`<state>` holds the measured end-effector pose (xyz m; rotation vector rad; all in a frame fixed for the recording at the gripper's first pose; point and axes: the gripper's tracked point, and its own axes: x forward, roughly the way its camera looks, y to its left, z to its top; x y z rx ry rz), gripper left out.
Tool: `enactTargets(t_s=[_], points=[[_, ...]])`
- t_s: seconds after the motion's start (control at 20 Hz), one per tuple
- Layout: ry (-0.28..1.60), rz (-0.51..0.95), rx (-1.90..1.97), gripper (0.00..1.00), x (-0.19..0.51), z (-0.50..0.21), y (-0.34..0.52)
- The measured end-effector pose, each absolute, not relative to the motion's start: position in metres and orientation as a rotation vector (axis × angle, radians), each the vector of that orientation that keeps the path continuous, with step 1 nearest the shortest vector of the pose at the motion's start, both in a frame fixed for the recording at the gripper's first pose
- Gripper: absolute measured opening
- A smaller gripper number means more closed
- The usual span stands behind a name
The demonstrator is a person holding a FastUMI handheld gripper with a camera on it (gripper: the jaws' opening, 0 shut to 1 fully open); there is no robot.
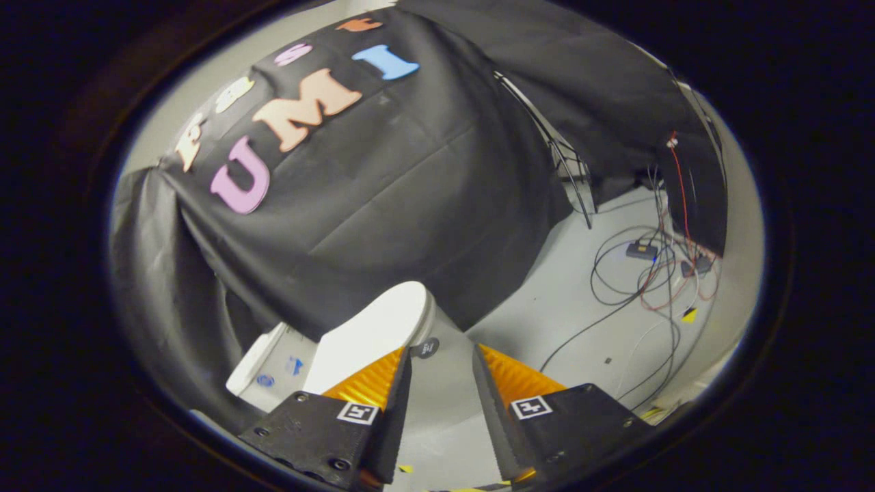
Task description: Open the toilet lid.
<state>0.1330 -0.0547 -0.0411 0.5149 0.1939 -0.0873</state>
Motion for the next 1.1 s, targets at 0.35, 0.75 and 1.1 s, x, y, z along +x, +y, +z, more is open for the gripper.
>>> enactTargets(t_s=[0.35, 0.75, 1.1], points=[[0.276, -0.009, 0.801, 0.56, 0.223, -0.075, -0.026], [0.260, 0.034, 0.983, 0.55, 0.280, -0.099, -0.012], [0.207, 0.043, 1.113, 0.20, 0.299, -0.103, -0.014]])
